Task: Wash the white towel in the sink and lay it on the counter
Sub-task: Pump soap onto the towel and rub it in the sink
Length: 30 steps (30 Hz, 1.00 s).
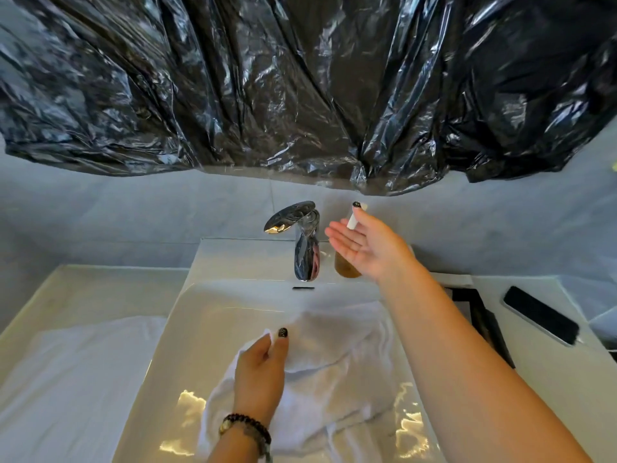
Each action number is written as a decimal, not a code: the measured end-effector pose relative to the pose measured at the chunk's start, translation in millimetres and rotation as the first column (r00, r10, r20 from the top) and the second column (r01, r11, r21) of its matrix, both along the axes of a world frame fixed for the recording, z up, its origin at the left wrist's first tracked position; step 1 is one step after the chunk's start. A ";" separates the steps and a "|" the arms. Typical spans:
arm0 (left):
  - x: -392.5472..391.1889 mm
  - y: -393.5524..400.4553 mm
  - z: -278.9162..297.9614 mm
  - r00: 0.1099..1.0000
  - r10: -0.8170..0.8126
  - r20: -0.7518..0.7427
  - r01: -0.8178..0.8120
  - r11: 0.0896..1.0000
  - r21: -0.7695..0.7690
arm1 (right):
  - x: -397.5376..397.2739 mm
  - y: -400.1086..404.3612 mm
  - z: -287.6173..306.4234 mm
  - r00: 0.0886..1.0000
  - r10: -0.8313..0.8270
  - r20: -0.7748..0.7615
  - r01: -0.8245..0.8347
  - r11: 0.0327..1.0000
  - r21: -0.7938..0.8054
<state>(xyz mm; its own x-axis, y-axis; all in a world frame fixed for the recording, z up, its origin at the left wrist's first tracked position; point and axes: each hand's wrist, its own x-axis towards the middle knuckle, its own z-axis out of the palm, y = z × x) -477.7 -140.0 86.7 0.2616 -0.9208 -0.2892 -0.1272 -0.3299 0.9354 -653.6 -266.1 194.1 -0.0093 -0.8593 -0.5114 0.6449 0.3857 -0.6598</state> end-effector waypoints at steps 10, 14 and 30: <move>-6.5 2.4 -8.1 0.994 0.044 -0.095 -0.036 0.996 0.082 | -0.5 -12.3 1.6 0.995 0.020 -0.095 -0.021 1.000 -0.011; -3.7 3.9 -6.3 0.996 0.024 -0.091 -0.018 0.998 0.064 | 0.4 -12.2 -0.2 0.994 0.004 -0.106 -0.007 1.000 -0.025; 33.9 38.0 32.4 0.751 0.104 -0.652 -0.075 0.995 0.072 | 40.8 82.1 -34.2 0.983 -0.057 -0.177 0.054 0.998 -0.026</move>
<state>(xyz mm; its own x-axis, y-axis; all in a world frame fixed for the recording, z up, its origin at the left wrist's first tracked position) -443.8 -102.0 119.1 0.0762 -0.8871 -0.4552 0.5423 -0.3463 0.7655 -612.7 -184.0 159.8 -0.1464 -0.8652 -0.4796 0.5370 0.3376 -0.7730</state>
